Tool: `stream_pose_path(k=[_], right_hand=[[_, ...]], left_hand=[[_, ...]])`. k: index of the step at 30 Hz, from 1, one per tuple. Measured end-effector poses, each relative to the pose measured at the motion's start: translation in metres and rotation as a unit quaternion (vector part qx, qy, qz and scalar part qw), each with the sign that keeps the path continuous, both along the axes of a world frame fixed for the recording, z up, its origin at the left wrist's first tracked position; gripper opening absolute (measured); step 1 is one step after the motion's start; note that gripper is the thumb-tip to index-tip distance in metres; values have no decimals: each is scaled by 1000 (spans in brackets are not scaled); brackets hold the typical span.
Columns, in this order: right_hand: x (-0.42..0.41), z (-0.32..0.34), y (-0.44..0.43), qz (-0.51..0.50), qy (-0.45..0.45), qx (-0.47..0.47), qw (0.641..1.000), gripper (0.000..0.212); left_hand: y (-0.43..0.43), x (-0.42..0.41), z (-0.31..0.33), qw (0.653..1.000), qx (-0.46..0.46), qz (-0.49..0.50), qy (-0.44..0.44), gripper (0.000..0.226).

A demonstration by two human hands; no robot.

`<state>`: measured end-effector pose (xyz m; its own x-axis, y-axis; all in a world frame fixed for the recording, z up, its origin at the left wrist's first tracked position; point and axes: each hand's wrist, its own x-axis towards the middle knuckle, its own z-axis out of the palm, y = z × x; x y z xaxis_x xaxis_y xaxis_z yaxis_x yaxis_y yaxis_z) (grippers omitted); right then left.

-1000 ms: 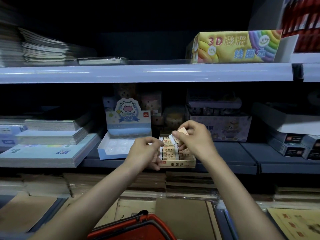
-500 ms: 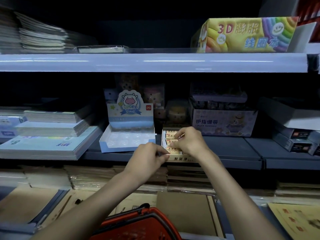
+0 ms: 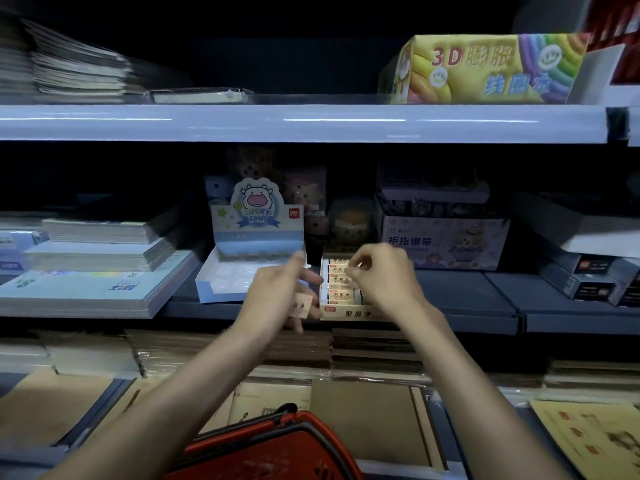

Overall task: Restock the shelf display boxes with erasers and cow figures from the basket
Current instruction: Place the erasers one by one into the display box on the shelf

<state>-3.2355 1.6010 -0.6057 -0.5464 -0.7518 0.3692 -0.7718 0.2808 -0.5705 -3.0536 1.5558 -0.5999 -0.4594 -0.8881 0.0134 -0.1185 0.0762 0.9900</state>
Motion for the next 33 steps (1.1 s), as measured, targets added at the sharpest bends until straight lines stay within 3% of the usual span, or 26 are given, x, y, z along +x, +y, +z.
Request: stream_pose_path(k=[2,5,9,16,19,22,24,26,28,33], right_hand=[[6,14,11,34,-74,-45,996,5],[22,34,33,130,-217,-60,966,10],[35,30,45,222,-244,-12,944,19],[23,24,50,201,-233,-34,951,17],[10,24,51,163,-233,-56,957,13],[-10,21,47,68,-222,-101,967,10],[-22,17,43,-1,-157,-99,983,10],[-29,12,38,-38,-104,-81,991,12],[-35,8,32,-49,-81,-54,994,11],[-37,4,19,-25,-48,3,999,8]], left_hand=[[1,3,10,980,179,-5,89,61],[5,-1,20,939,298,-2,172,64],[16,-18,25,937,298,4,180,72],[16,-40,16,958,246,0,145,77],[15,-47,14,978,176,-5,113,67],[13,-46,3,999,-34,15,-28,38],[10,-41,-14,959,-250,7,-137,21],[10,-35,-32,883,-407,-16,-236,21],[11,-31,-46,830,-477,-32,-287,26],[10,-26,-54,787,-537,-36,-302,27]])
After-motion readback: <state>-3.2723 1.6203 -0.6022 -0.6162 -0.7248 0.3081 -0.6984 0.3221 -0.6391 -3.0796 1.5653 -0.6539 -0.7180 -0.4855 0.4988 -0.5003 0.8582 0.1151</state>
